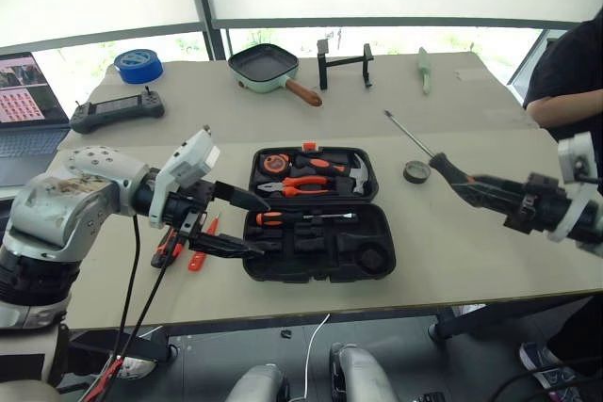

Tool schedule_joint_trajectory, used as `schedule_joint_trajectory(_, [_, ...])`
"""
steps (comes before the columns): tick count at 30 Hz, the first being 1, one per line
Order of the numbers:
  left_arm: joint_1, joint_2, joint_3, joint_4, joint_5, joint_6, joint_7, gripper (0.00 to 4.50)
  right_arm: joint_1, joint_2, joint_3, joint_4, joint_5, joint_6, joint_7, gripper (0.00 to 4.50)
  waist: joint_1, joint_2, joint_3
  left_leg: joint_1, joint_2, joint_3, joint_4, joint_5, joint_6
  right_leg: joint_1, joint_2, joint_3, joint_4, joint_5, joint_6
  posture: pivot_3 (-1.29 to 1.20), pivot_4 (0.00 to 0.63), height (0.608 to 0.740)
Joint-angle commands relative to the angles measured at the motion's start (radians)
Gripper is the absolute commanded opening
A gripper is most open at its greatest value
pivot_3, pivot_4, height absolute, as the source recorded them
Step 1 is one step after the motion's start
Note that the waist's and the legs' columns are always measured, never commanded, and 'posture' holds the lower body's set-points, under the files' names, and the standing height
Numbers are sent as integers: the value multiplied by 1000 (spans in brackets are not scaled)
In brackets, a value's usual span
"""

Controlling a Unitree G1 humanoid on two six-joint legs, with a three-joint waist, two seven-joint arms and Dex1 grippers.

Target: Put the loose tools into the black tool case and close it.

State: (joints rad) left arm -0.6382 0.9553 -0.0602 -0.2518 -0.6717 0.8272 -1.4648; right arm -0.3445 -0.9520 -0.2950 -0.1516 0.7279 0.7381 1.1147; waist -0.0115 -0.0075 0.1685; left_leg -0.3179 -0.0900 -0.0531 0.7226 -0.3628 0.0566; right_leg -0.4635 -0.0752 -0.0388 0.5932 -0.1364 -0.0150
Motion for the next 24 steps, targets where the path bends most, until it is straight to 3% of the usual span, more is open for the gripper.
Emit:
schedule_joint_trajectory(1, [-3,3,9,-21,-10,-19,1,4500,-99,52,243,-72,-118,-129,86,1033,0,-1,1,0,0,0,0,0,0,0,0,0,0,0,0,0,150,740])
schedule_joint_trajectory(5, [13,13,-21,-24,11,0,20,4500,-225,140,452,23,-352,-336,87,1033,2,-2,1,-2,-2,1,2,0,0,-3,-1,0,1,0,1,0,150,740])
schedule_joint_trajectory(9, [8,-15,-22,-15,29,-45,49,4500,-270,175,558,102,-492,-463,97,1033,14,-2,1,-8,-3,1,4,0,0,-8,-1,-2,1,0,0,0,150,740])
schedule_joint_trajectory(15, [23,-8,-9,-47,15,-38,61,4500,-290,196,592,213,-615,-597,72,1033,8,-2,1,-10,-4,1,5,0,0,-10,-1,-3,1,0,0,0,150,740])
schedule_joint_trajectory(24, [24,1,-1,-37,18,-48,66,4500,-282,182,557,251,-625,-650,117,1033,2,-2,1,-9,-2,0,5,2,-3,-10,-1,-2,2,2,-2,0,150,740])
